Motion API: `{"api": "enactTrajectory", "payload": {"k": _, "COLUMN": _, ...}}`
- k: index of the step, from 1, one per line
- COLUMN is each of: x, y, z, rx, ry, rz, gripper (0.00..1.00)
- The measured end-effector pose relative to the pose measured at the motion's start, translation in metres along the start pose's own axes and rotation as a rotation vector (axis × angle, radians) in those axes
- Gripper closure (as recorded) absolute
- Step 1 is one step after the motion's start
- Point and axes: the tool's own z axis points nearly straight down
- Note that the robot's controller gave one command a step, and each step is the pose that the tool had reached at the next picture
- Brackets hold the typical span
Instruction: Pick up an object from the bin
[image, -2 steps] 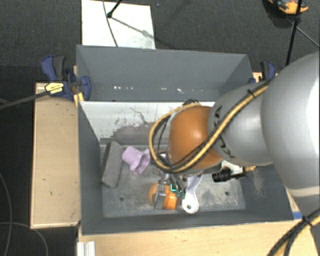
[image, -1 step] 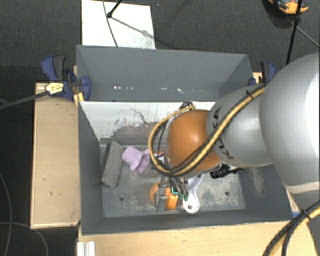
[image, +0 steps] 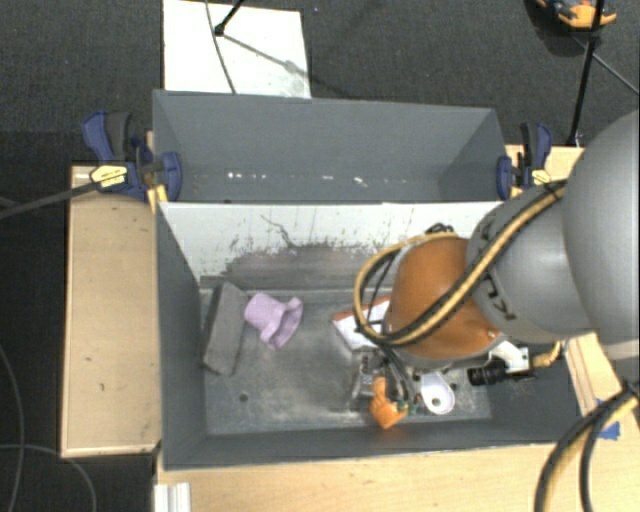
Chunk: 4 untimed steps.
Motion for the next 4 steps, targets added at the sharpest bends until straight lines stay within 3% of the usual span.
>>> {"api": "enactTrajectory", "payload": {"k": 1, "x": 0.0, "y": 0.0, "z": 0.0, "rx": 0.0, "ry": 0.0, "rz": 0.004, "gripper": 0.0}}
{"api": "enactTrajectory", "payload": {"k": 2, "x": 0.0, "y": 0.0, "z": 0.0, "rx": 0.0, "ry": 0.0, "rz": 0.006, "gripper": 0.0}}
{"api": "enactTrajectory", "payload": {"k": 3, "x": -0.007, "y": -0.038, "z": 0.0, "rx": -0.003, "ry": 0.001, "rz": -0.06, "gripper": 0.0}}
{"api": "enactTrajectory", "payload": {"k": 4, "x": -0.047, "y": -0.081, "z": -0.016, "rx": -0.001, "ry": 0.002, "rz": 0.039, "gripper": 1.0}}
